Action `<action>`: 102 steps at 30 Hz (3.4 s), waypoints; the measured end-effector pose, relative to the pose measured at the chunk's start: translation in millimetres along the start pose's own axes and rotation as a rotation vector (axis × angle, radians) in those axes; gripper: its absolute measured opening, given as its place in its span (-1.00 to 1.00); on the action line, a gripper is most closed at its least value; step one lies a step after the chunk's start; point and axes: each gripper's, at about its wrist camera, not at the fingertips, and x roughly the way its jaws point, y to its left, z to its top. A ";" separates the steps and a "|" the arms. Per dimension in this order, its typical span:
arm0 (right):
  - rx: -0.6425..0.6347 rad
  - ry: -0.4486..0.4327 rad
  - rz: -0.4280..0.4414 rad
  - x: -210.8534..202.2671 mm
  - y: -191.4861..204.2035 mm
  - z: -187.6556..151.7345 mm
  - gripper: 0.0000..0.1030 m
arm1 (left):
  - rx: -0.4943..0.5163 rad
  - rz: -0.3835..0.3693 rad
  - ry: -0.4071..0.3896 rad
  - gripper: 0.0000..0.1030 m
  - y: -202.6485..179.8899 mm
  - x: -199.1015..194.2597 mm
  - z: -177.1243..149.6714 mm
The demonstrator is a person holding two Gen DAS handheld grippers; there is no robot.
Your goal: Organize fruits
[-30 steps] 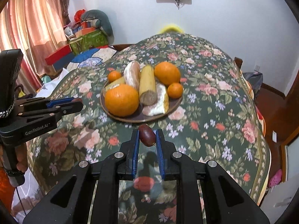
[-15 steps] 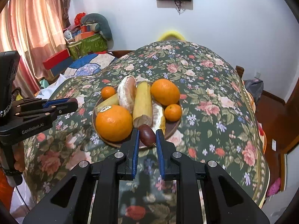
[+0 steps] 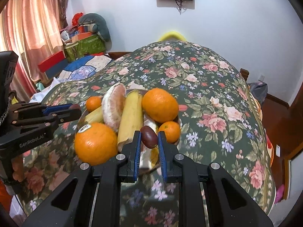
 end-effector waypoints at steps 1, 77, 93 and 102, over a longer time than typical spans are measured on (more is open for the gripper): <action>0.000 -0.002 0.000 2.1 -0.7 2.2 -0.69 | 0.001 -0.002 0.001 -0.63 -0.7 2.5 2.1; 0.034 -0.673 -0.091 -314.2 89.3 -39.4 1.00 | 0.024 0.051 -0.675 0.99 -82.4 -366.5 -79.7; 0.042 -0.677 -0.100 -323.1 86.9 -47.4 1.00 | 0.028 0.049 -0.688 0.99 -87.9 -372.9 -85.9; 0.042 -0.675 -0.104 -324.5 86.8 -47.1 1.00 | 0.023 0.039 -0.682 0.99 -87.8 -370.0 -86.4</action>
